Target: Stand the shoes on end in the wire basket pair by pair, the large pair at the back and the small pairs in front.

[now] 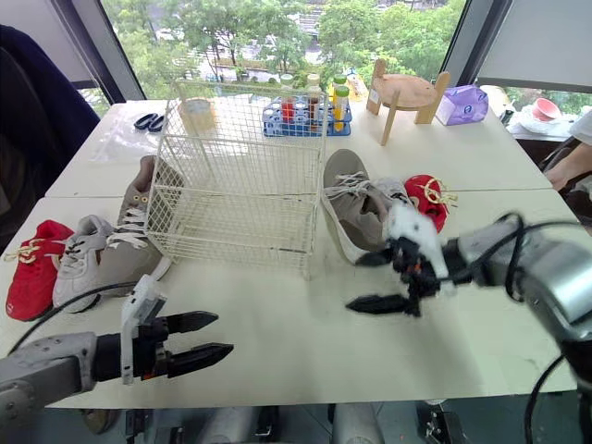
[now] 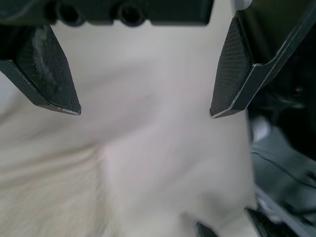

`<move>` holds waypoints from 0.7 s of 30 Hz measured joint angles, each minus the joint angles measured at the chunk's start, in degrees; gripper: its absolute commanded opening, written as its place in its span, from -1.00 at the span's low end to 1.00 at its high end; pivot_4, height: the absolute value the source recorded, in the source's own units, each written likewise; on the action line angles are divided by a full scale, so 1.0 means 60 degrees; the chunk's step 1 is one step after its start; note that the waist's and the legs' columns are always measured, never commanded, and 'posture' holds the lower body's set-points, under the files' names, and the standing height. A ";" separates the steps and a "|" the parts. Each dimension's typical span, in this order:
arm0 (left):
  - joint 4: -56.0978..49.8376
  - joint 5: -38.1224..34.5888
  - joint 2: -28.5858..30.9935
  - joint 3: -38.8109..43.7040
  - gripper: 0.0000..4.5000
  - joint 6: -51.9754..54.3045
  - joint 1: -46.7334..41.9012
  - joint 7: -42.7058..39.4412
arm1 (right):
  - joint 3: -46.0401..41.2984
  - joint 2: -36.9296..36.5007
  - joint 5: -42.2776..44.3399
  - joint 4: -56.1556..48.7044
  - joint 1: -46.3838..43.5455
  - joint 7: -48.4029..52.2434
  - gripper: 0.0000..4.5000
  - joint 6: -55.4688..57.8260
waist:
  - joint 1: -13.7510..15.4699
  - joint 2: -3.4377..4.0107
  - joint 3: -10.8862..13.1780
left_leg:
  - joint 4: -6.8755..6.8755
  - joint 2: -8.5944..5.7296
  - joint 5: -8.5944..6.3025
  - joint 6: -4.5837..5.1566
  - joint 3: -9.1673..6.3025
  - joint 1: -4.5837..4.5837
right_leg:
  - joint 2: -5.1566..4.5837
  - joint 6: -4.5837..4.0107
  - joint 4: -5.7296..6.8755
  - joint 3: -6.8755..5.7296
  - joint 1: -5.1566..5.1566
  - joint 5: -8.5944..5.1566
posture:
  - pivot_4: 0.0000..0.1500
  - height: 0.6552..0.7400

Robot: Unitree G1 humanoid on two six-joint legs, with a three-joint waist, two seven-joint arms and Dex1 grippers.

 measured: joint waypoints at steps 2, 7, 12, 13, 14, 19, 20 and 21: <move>-0.0018 -0.0409 0.0700 0.0778 0.97 0.0146 -0.0272 -0.0438 | 0.0321 -0.0004 0.0037 0.0302 -0.1815 0.0335 1.00 0.0506 | 0.0007 0.0001 -0.0001 | -0.0014 0.0005 -0.0001 -0.0001 -0.0005 -0.0003 | 0.0006 -0.0001 -0.0009 -0.0004 -0.0013 -0.0001 | 1.00 1.00; -0.0067 -0.1330 0.1143 0.1519 0.97 0.0206 -0.1170 -0.0702 | 0.2076 0.1726 -0.0198 0.0545 -0.3953 0.0664 1.00 0.0910 | -0.0023 -0.0005 -0.0004 | -0.0013 0.0008 -0.0009 -0.0016 0.0005 -0.0012 | 0.0014 0.0002 -0.0014 0.0003 -0.0007 0.0000 | 1.00 1.00; -0.0157 -0.1467 0.0898 0.1469 0.97 0.0190 -0.1295 -0.0235 | 0.3849 0.3400 -0.1148 0.1274 -0.5110 0.0203 1.00 0.1332 | -0.0044 -0.0002 -0.0002 | -0.0007 -0.0001 -0.0008 -0.0017 0.0016 -0.0017 | -0.0002 0.0002 0.0016 0.0017 -0.0032 0.0004 | 1.00 1.00; -0.0195 -0.1465 0.0852 0.1465 0.97 0.0171 -0.1285 -0.0170 | 0.4003 0.3566 -0.1234 0.1344 -0.5241 0.0110 1.00 0.1451 | -0.0040 -0.0003 -0.0003 | -0.0007 -0.0001 -0.0008 -0.0018 0.0014 -0.0019 | -0.0003 0.0001 0.0018 0.0017 -0.0034 0.0004 | 1.00 1.00; -0.0231 -0.1455 0.0797 0.1468 0.97 0.0149 -0.1255 -0.0077 | 0.4235 0.3704 -0.1389 0.1391 -0.5365 0.0013 1.00 0.1567 | -0.0027 -0.0003 -0.0003 | -0.0008 -0.0001 -0.0008 -0.0019 0.0012 -0.0019 | -0.0005 0.0001 0.0018 0.0016 -0.0034 0.0004 | 1.00 1.00; -0.0382 -0.1263 0.0088 0.1255 0.97 -0.0166 -0.1237 0.0459 | 0.5873 0.3944 -0.2581 0.1877 -0.5454 -0.0214 1.00 0.1509 | -0.0040 -0.0003 -0.0006 | -0.0007 -0.0008 -0.0010 -0.0022 0.0014 -0.0020 | -0.0019 -0.0006 0.0016 0.0019 -0.0041 0.0008 | 1.00 1.00; -0.0396 -0.1231 -0.0060 0.1107 0.99 -0.0237 -0.1282 0.0610 | 0.6086 0.4037 -0.2802 0.2009 -0.5452 -0.0255 0.89 0.1435 | -0.0055 -0.0002 -0.0007 | -0.0008 -0.0008 -0.0009 -0.0023 0.0015 -0.0019 | -0.0019 -0.0007 0.0019 0.0021 -0.0040 0.0009 | 1.00 1.00; -0.0464 -0.1191 -0.0303 0.0888 1.00 -0.0292 -0.1373 0.0794 | 0.6297 0.4163 -0.3077 0.2115 -0.5456 -0.0306 0.77 0.1264 | -0.0065 -0.0002 -0.0007 | -0.0010 -0.0008 -0.0008 -0.0025 0.0014 -0.0019 | -0.0017 -0.0006 0.0021 0.0021 -0.0043 0.0009 | 1.00 1.00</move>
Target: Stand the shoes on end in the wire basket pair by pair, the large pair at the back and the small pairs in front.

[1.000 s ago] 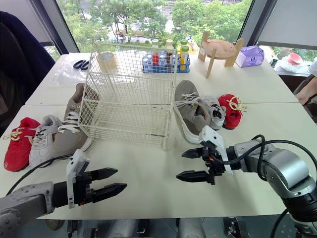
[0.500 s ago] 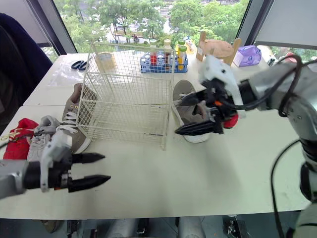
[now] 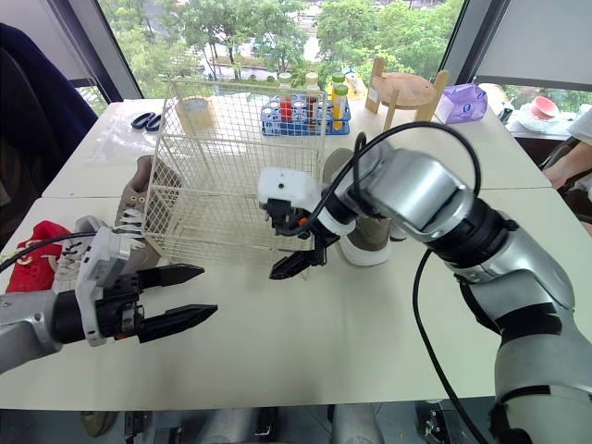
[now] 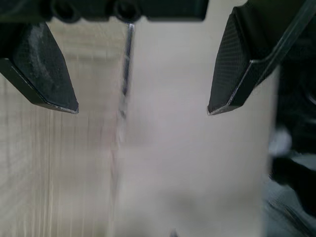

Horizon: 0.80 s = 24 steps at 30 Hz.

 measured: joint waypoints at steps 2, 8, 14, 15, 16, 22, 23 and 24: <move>-0.0184 0.0090 -0.0364 -0.0409 1.00 -0.0121 -0.0081 0.0286 | 0.0313 0.0126 -0.0434 0.0079 0.0000 -0.0114 0.44 -0.0198 | -0.0016 -0.0002 -0.0001 | -0.0001 0.0000 0.0001 -0.0001 -0.0001 -0.0001 | 0.0000 0.0000 0.0005 0.0001 0.0000 0.0000 | 1.00 1.00; -0.0283 0.0498 -0.0966 -0.1173 1.00 -0.0399 -0.0096 0.0810 | 0.0392 0.0179 -0.0978 0.0346 -0.0084 -0.0031 -0.87 -0.0111 | -0.0128 -0.0003 -0.0009 | 0.0000 0.0001 0.0002 -0.0003 -0.0002 0.0005 | 0.0008 -0.0005 0.0012 -0.0001 0.0001 0.0004 | 1.00 1.00; -0.0263 0.0959 -0.1320 -0.1661 1.00 -0.0646 -0.0153 0.0984 | 0.0369 -0.0035 -0.1104 -0.0282 -0.0111 -0.0113 -0.97 0.0541 | -0.0098 0.0000 -0.0007 | -0.0001 0.0000 0.0002 -0.0002 -0.0001 0.0004 | 0.0006 -0.0005 0.0011 -0.0003 0.0001 0.0004 | 1.00 1.00; -0.0250 0.1003 -0.1397 -0.1751 1.00 -0.0663 -0.0165 0.1009 | 0.0361 -0.0031 -0.1106 -0.0404 -0.0110 -0.0191 -0.97 0.0645 | -0.0095 0.0000 -0.0007 | -0.0001 0.0000 0.0002 -0.0002 -0.0001 0.0003 | 0.0006 -0.0005 0.0011 -0.0003 0.0001 0.0004 | 1.00 1.00; -0.0214 0.1071 -0.1447 -0.1819 1.00 -0.0674 -0.0226 0.1018 | 0.0319 -0.0020 -0.1119 -0.0402 -0.0108 -0.0305 -0.97 0.0664 | -0.0095 0.0000 -0.0007 | 0.0000 -0.0001 0.0002 -0.0002 -0.0001 0.0003 | 0.0005 -0.0005 0.0011 -0.0003 0.0001 0.0004 | 1.00 1.00; 0.0088 0.1260 -0.1465 -0.1988 1.00 -0.0744 -0.0541 0.1002 | 0.0319 -0.0390 -0.2018 0.0245 -0.0095 -0.0550 -0.97 -0.1150 | -0.0075 0.0000 -0.0007 | 0.0004 -0.0007 0.0004 -0.0002 -0.0002 0.0003 | 0.0025 -0.0004 0.0012 -0.0009 0.0006 0.0005 | 1.00 1.00; 0.0196 0.1282 -0.1452 -0.2010 1.00 -0.0744 -0.0625 0.0994 | 0.0330 -0.0595 -0.2332 0.0490 -0.0045 -0.0426 -0.97 -0.1852 | -0.0068 0.0000 -0.0007 | 0.0005 -0.0009 0.0004 -0.0002 -0.0002 0.0003 | 0.0029 -0.0004 0.0009 -0.0010 0.0008 0.0004 | 1.00 1.00; 0.0307 0.1335 -0.1409 -0.2047 1.00 -0.0743 -0.0728 0.0974 | 0.0331 -0.0679 -0.2596 0.0734 0.0065 -0.0320 -0.97 -0.2416 | -0.0077 -0.0001 -0.0007 | 0.0005 -0.0011 0.0005 -0.0001 -0.0001 0.0003 | 0.0032 -0.0003 0.0006 -0.0009 0.0013 0.0005 | 1.00 1.00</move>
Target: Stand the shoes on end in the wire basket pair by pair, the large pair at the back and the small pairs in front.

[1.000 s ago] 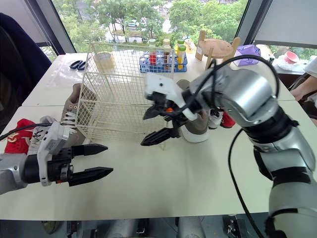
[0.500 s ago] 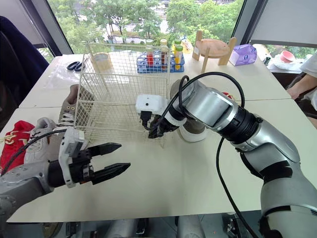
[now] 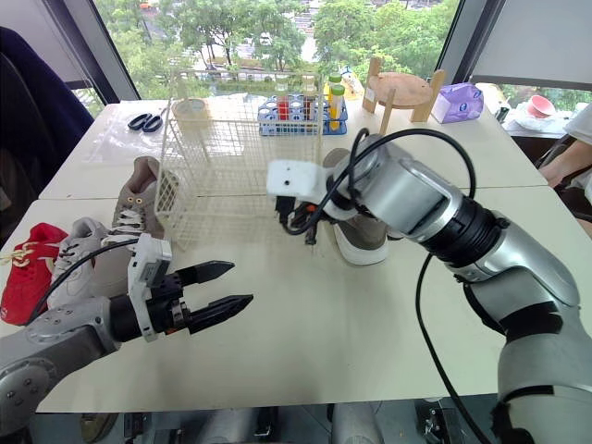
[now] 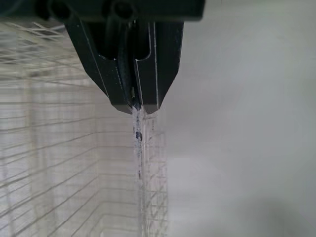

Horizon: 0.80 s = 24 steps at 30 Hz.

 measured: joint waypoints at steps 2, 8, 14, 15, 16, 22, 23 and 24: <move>0.0049 0.0075 0.0075 -0.0028 1.00 0.0001 -0.0111 -0.0071 | 0.0027 0.0043 -0.0247 0.0311 0.0172 0.0088 -0.97 -0.0399 | -0.0027 -0.0001 0.0001 | 0.0001 0.0000 0.0000 0.0001 0.0001 0.0000 | 0.0003 0.0001 0.0002 0.0001 0.0000 0.0001 | 1.00 1.00; 0.0181 0.0087 0.0270 -0.0027 1.00 0.0030 -0.0185 -0.0181 | -0.0129 0.0131 -0.0804 0.0712 0.0550 0.0358 -0.97 -0.1349 | -0.0017 -0.0001 0.0000 | 0.0006 0.0009 0.0002 0.0001 -0.0005 0.0006 | 0.0015 0.0002 0.0007 0.0000 0.0009 0.0001 | 1.00 1.00; 0.0219 0.0102 0.0293 -0.0061 1.00 0.0053 -0.0363 -0.0202 | -0.0514 -0.0156 -0.1177 0.0551 0.1277 0.0811 -0.35 -0.2419 | 0.0010 -0.0001 0.0000 | 0.0007 0.0008 0.0001 0.0001 -0.0010 0.0011 | 0.0016 0.0002 0.0000 -0.0002 0.0022 0.0001 | 1.00 1.00; 0.0264 0.0130 0.0294 -0.0086 1.00 0.0055 -0.0419 -0.0217 | -0.0644 -0.0179 -0.1179 0.0479 0.1441 0.0911 -0.12 -0.2614 | -0.0005 -0.0001 0.0001 | 0.0007 0.0007 0.0001 0.0001 -0.0008 0.0011 | 0.0015 0.0002 0.0000 -0.0002 0.0022 0.0001 | 1.00 1.00; 0.0303 0.0153 0.0294 -0.0102 1.00 0.0064 -0.0442 -0.0247 | -0.0770 -0.0187 -0.1167 0.0393 0.1565 0.1000 0.10 -0.2710 | -0.0019 -0.0001 0.0001 | 0.0007 0.0009 0.0002 0.0001 -0.0008 0.0012 | 0.0018 0.0003 0.0001 -0.0002 0.0021 0.0001 | 1.00 1.00; 0.0457 0.0066 0.0371 -0.0089 1.00 0.0256 -0.0423 -0.0508 | -0.3500 -0.0398 0.0400 -0.0742 0.2057 0.1347 0.52 -0.2217 | -0.0014 -0.0001 0.0004 | 0.0006 0.0019 0.0001 0.0002 -0.0012 0.0011 | 0.0023 0.0004 0.0004 -0.0001 0.0019 0.0001 | 1.00 1.00; 0.0555 0.0024 0.0401 -0.0060 1.00 0.0341 -0.0415 -0.0622 | -0.4551 -0.0321 0.0944 -0.1076 0.2057 0.1040 0.52 -0.1718 | -0.0013 -0.0003 0.0003 | 0.0006 0.0021 0.0001 0.0002 -0.0014 0.0016 | 0.0025 0.0003 0.0004 -0.0001 0.0025 0.0000 | 1.00 1.00; 0.0591 0.0003 0.0416 -0.0037 1.00 0.0373 -0.0402 -0.0642 | -0.4996 -0.0251 0.1160 -0.1183 0.2065 0.0847 0.52 -0.1490 | -0.0014 -0.0003 0.0002 | 0.0006 0.0022 0.0001 0.0001 -0.0014 0.0018 | 0.0025 0.0003 0.0004 -0.0001 0.0025 0.0000 | 1.00 1.00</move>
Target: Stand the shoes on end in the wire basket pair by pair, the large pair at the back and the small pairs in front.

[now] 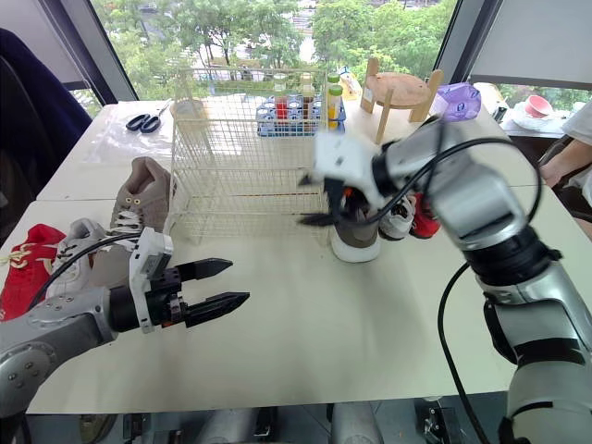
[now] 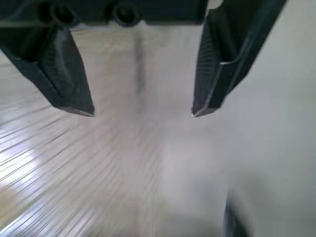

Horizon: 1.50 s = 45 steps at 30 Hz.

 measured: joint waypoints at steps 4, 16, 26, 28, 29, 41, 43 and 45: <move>0.0219 -0.0757 -0.0108 0.0144 1.00 0.0197 -0.0306 -0.0028 | -0.3054 0.1014 0.0605 -0.0686 0.1421 -0.2408 0.92 0.0963 | 0.0153 -0.0030 -0.0019 | 0.0000 0.0002 -0.0001 -0.0002 -0.0015 0.0004 | -0.0009 -0.0003 -0.0006 0.0000 0.0015 -0.0001 | 1.00 1.00; 0.0948 -0.1190 0.0199 -0.0285 1.00 0.0927 -0.1498 -0.0400 | -0.4262 0.5011 -0.0361 -0.2796 0.7672 -0.7588 0.97 -0.0178 | 0.0085 0.0003 -0.0017 | -0.0001 0.0001 0.0004 -0.0004 0.0017 0.0013 | 0.0016 -0.0002 0.0009 0.0020 0.0003 -0.0001 | 1.00 1.00; 0.0869 -0.0962 0.0277 -0.0394 1.00 0.1083 -0.1472 -0.0452 | -0.3602 0.5775 -0.0607 -0.1174 0.7864 -0.8249 0.97 -0.1888 | -0.0024 0.0003 -0.0018 | -0.0001 0.0013 0.0005 -0.0003 0.0010 0.0020 | 0.0036 -0.0001 0.0010 0.0020 0.0011 -0.0003 | 1.00 1.00; 0.0855 -0.0860 0.0323 -0.0396 1.00 0.1084 -0.1424 -0.0450 | -0.3549 0.5780 -0.0654 -0.0752 0.7661 -0.8286 0.74 -0.2269 | -0.0025 0.0002 -0.0019 | -0.0001 0.0013 0.0005 -0.0003 0.0010 0.0026 | 0.0038 -0.0001 0.0010 0.0020 0.0018 -0.0004 | 1.00 1.00; 0.0848 -0.0799 0.0323 -0.0395 1.00 0.1084 -0.1405 -0.0446 | -0.3460 0.5804 -0.0694 -0.0475 0.7625 -0.8306 0.60 -0.2591 | -0.0019 -0.0001 -0.0020 | -0.0002 0.0014 0.0005 -0.0003 0.0006 0.0031 | 0.0038 -0.0001 0.0009 0.0019 0.0026 -0.0004 | 1.00 1.00; 0.0848 -0.0364 0.0323 -0.0396 1.00 0.1082 -0.1429 -0.0573 | -0.2978 0.5973 -0.1244 0.0451 0.7763 -0.8916 -0.91 -0.4322 | -0.0002 -0.0088 -0.0097 | 0.0000 0.0016 0.0005 -0.0004 -0.0003 0.0086 | 0.0034 -0.0004 -0.0005 0.0020 0.0092 -0.0006 | 1.00 1.00; 0.1001 -0.0403 0.0295 -0.0391 1.00 0.1090 -0.1530 -0.0605 | -0.3117 0.6006 -0.1068 0.0279 0.7511 -0.9175 -0.91 -0.3903 | -0.0002 -0.0077 -0.0090 | 0.0000 0.0015 0.0008 -0.0009 -0.0003 0.0076 | 0.0032 -0.0005 -0.0003 0.0020 0.0079 -0.0005 | 1.00 1.00; 0.1201 -0.0779 0.0248 -0.0288 1.00 0.1168 -0.1661 -0.0640 | -0.3471 0.5933 -0.0837 0.0274 0.6869 -0.9522 -0.91 -0.3349 | 0.0006 -0.0043 -0.0069 | 0.0009 0.0012 0.0013 -0.0016 -0.0003 0.0041 | 0.0029 -0.0008 0.0004 0.0021 0.0040 -0.0002 | 1.00 1.00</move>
